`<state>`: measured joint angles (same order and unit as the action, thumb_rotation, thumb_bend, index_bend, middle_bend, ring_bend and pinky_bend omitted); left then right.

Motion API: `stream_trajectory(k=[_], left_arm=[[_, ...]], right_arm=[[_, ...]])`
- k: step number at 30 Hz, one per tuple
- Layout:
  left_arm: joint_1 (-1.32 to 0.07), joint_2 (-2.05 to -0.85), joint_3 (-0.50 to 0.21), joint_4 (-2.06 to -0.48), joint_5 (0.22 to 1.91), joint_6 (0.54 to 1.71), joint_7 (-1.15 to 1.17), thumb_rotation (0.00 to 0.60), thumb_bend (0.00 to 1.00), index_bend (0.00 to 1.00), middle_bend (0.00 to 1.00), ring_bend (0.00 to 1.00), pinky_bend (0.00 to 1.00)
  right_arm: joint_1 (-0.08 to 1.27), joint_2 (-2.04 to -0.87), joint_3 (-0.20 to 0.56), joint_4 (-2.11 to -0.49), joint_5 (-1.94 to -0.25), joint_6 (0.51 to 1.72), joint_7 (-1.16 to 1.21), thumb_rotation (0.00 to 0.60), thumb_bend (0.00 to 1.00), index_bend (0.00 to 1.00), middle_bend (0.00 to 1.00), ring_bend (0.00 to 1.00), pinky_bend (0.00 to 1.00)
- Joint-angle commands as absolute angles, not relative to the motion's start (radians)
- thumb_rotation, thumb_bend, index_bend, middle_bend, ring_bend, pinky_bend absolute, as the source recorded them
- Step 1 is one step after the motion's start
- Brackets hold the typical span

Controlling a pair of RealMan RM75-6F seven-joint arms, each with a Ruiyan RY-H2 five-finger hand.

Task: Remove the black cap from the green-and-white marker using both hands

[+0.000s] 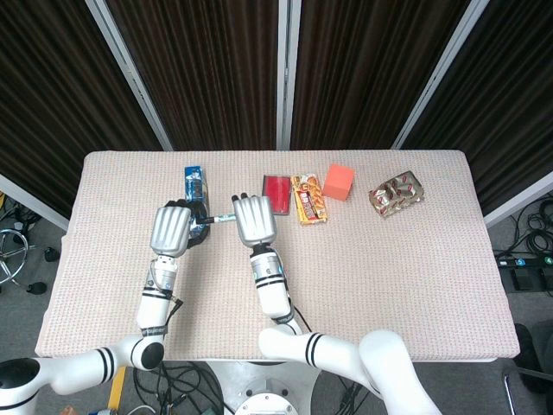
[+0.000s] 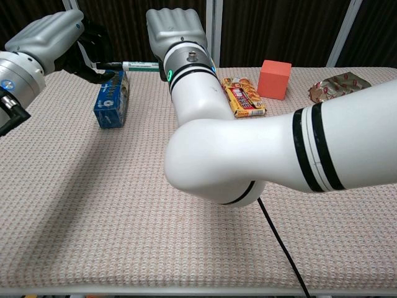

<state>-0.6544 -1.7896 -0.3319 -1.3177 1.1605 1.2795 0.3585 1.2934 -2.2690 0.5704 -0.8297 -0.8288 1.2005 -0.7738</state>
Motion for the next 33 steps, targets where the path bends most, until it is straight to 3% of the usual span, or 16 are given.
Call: stream_trajectory(k=[1, 11, 21, 33], left_arm=[[-0.654, -1.789, -0.331, -1.320, 1.161, 1.280, 0.358, 0.600, 0.29, 0.53, 0.56, 0.47, 0.48], [-0.652, -1.786, -0.326, -1.325, 1.162, 1.284, 0.356, 0.600, 0.37, 0.60, 0.62, 0.53, 0.54], [-0.639, -1.764, -0.318, -1.342, 1.155, 1.282, 0.357, 0.600, 0.38, 0.62, 0.65, 0.56, 0.56], [-0.572, -1.683, -0.268, -1.341, 1.161, 1.238, 0.211, 0.600, 0.38, 0.63, 0.66, 0.57, 0.57]], right_arm=[[1.290, -2.269, 0.571, -0.834, -0.833, 1.202, -0.775, 0.600, 0.28, 0.63, 0.60, 0.66, 0.84], [1.266, -2.269, 0.556, -0.869, -0.841, 1.208, -0.796, 0.600, 0.28, 0.64, 0.60, 0.66, 0.84], [1.209, -2.249, 0.527, -0.926, -0.865, 1.224, -0.815, 0.600, 0.28, 0.63, 0.60, 0.66, 0.84], [0.958, -2.074, 0.379, -1.203, -0.913, 1.335, -0.818, 0.600, 0.29, 0.64, 0.60, 0.66, 0.84]])
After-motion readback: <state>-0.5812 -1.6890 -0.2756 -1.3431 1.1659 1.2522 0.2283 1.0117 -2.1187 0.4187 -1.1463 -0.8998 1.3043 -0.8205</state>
